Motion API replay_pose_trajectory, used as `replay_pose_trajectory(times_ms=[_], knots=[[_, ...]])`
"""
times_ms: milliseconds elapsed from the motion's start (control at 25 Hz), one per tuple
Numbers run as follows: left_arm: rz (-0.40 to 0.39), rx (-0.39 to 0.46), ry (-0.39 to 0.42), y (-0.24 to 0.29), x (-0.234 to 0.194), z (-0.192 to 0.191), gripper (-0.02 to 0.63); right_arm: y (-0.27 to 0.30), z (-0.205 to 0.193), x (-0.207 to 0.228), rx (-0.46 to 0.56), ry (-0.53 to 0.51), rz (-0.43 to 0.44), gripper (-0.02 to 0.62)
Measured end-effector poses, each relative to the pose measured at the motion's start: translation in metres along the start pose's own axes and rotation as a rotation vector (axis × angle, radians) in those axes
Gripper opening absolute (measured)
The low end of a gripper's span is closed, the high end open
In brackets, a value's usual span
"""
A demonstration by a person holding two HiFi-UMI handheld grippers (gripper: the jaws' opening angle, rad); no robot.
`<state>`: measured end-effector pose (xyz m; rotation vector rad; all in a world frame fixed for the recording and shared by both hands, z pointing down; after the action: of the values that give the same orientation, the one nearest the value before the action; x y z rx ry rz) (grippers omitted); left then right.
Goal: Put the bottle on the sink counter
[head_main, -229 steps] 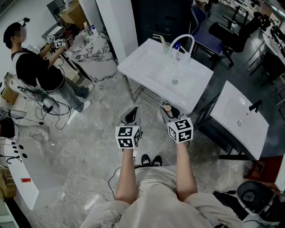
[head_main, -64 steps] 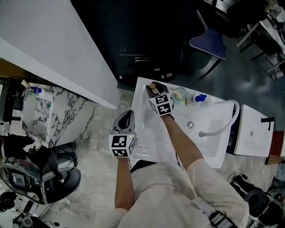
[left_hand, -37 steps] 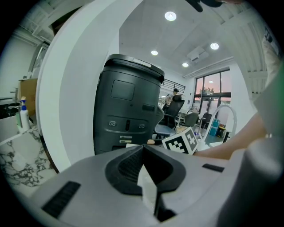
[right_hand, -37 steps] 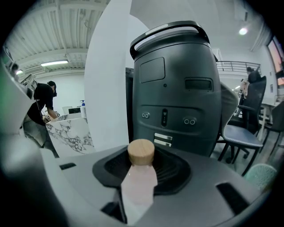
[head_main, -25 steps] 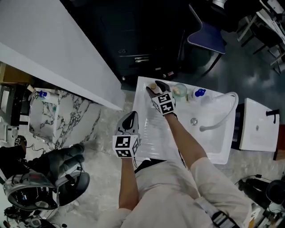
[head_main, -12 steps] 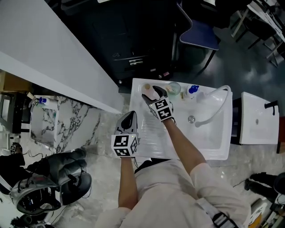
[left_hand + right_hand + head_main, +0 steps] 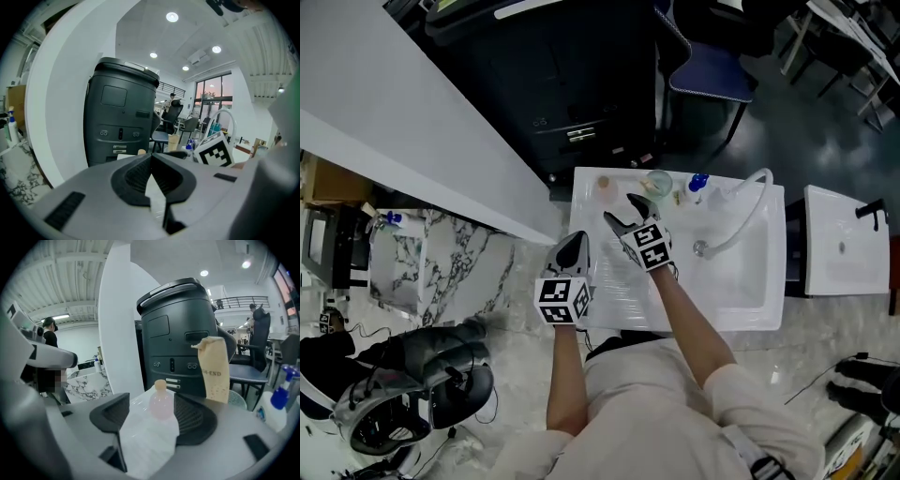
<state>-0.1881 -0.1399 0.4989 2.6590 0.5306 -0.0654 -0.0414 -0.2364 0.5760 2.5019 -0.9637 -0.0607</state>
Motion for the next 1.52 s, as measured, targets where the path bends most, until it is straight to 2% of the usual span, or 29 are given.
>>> replay_pose_trajectory(times_ms=[360, 760, 1000, 1400, 1520], knots=[[-0.004, 0.000, 0.035, 0.004, 0.005, 0.002, 0.006, -0.036, -0.003, -0.004, 0.010, -0.015, -0.026, 0.282], [0.019, 0.005, 0.028, 0.004, 0.004, -0.003, 0.006, -0.068, -0.008, -0.010, 0.037, 0.056, -0.056, 0.282], [0.019, -0.009, 0.072, 0.000, 0.002, -0.004, 0.006, -0.069, -0.017, -0.020, 0.022, 0.053, -0.038, 0.282], [0.021, -0.023, 0.068, 0.003, 0.005, -0.007, 0.006, -0.079, -0.020, -0.028, 0.027, 0.057, -0.054, 0.281], [0.007, -0.031, 0.081, 0.006, 0.010, -0.010, 0.006, -0.080, -0.021, -0.029, 0.022, 0.054, -0.067, 0.259]])
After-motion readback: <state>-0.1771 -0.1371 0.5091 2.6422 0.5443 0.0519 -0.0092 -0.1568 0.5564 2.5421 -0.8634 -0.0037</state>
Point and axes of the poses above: the fingertips, and each gripper's own axes: y forward along the fingers, x to its right, z out of its top, the point moved 8 cm from there along -y, backward along the fingers, and after that the axes turned 2 degrees about -x, right-handed, at the moved point
